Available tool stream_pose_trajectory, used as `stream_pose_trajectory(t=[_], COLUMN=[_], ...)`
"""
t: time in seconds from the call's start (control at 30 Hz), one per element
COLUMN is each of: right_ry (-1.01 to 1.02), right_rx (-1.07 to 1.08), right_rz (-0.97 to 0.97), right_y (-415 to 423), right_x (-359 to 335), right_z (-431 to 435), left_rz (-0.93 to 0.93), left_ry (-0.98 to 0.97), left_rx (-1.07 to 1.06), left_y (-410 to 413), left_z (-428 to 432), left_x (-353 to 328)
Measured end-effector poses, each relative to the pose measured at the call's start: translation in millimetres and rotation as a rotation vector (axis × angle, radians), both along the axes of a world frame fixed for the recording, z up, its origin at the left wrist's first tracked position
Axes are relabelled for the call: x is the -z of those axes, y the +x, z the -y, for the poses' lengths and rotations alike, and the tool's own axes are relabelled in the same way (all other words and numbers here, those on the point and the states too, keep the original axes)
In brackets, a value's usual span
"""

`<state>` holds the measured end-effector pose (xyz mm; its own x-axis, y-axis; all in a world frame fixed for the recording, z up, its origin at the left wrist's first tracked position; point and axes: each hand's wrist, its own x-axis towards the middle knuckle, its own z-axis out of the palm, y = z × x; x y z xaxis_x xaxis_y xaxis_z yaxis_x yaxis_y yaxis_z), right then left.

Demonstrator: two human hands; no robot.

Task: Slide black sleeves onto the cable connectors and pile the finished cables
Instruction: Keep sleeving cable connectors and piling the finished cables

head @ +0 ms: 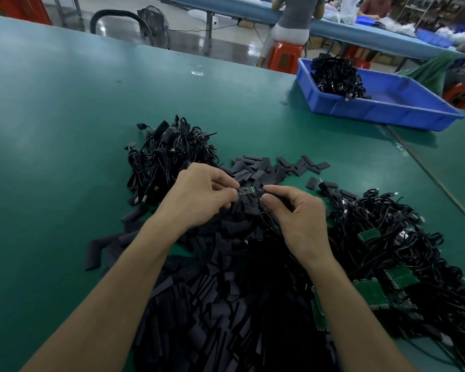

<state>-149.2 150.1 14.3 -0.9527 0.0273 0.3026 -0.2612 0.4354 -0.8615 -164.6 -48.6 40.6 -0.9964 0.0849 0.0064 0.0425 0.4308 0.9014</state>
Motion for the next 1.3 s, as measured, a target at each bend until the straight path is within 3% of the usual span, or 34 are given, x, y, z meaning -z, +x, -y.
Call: stream_pose_trajectory(t=[0.67, 1.3], right_ry=[-0.033, 0.081], right_rx=[0.075, -0.335], right_rz=[-0.036, 0.116], right_y=[3.5, -8.1], right_x=[5.6, -23.9], right_z=[5.5, -18.5], left_rz=[0.036, 0.054], left_ry=[0.13, 0.139], left_rx=[0.071, 0.182], left_y=[0.5, -1.6], left_z=[-4.2, 3.4], left_x=[1.2, 2.9])
